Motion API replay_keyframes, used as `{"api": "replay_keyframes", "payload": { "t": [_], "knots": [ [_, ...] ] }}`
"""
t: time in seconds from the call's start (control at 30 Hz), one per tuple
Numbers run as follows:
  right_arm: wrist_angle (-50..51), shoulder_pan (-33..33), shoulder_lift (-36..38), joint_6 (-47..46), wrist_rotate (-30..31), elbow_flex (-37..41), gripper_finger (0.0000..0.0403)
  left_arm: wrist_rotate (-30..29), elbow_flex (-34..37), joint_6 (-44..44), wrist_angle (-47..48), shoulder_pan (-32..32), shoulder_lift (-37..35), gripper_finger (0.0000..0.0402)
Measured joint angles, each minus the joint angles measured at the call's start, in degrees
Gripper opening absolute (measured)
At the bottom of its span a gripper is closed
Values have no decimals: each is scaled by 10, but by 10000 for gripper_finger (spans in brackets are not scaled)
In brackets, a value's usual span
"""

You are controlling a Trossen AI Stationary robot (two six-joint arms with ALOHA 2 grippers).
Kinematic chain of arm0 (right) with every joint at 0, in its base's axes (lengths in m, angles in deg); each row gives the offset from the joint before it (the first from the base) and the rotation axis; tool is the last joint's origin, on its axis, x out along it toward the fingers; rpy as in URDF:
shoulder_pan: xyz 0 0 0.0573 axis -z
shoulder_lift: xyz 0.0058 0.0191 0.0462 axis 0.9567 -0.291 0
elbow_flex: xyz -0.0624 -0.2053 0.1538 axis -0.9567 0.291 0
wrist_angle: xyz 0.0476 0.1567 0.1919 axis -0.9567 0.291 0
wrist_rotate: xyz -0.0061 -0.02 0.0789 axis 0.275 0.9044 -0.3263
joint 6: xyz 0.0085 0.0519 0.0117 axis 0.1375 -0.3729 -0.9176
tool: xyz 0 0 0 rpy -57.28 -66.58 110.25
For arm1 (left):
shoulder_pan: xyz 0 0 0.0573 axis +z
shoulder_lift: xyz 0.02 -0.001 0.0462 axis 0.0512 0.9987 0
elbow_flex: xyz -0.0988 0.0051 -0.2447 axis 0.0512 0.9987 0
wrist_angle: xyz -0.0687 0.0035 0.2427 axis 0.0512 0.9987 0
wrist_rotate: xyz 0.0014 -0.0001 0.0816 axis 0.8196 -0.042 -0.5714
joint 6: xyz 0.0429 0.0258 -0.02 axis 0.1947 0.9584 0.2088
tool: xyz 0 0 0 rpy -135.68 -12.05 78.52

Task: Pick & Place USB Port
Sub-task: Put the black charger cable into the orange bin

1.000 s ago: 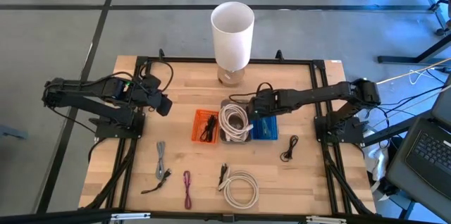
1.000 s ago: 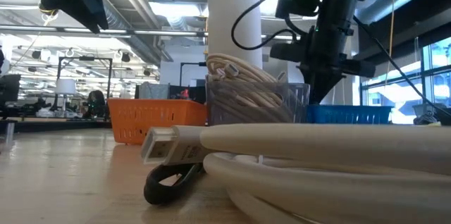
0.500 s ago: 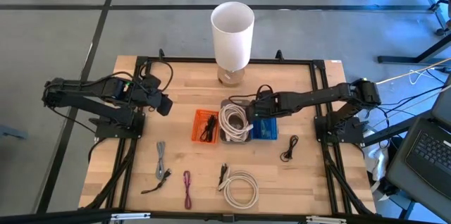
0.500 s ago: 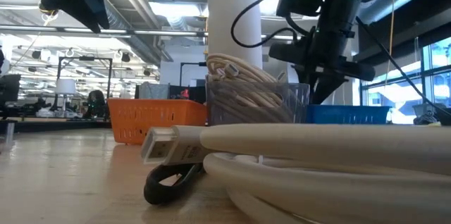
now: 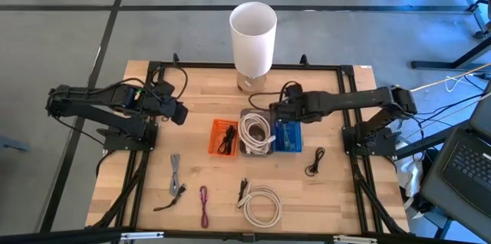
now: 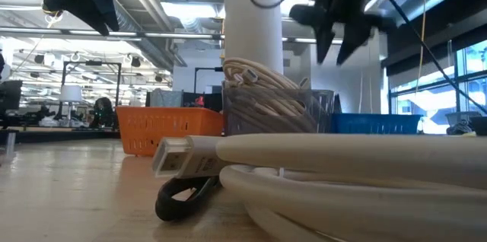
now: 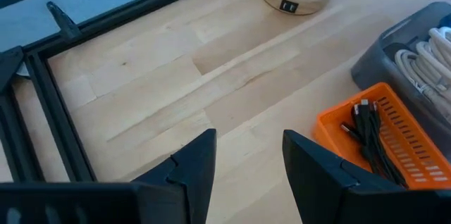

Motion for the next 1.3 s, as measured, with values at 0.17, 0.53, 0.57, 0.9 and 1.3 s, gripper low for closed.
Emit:
{"api": "replay_keyframes", "payload": {
  "t": [0.17, 0.53, 0.57, 0.9, 1.3],
  "knots": [
    [93, 25, 5, 95, 87, -85, 189, 1, 0, -26, 0, 0, 0, 157],
    [26, 158, 118, 428, 83, -85, 169, -47, 0, -132, -2, 0, 21, 157],
    [10, 165, 132, 457, 65, -81, 169, -42, 0, -148, -2, 0, 23, 157],
    [-20, 191, 230, 475, -65, -79, 169, 57, 0, -183, -17, -95, 70, 157],
    [-20, 171, 222, 416, -153, -78, 170, 45, 0, -369, -208, -321, 251, 157]
  ]
}}
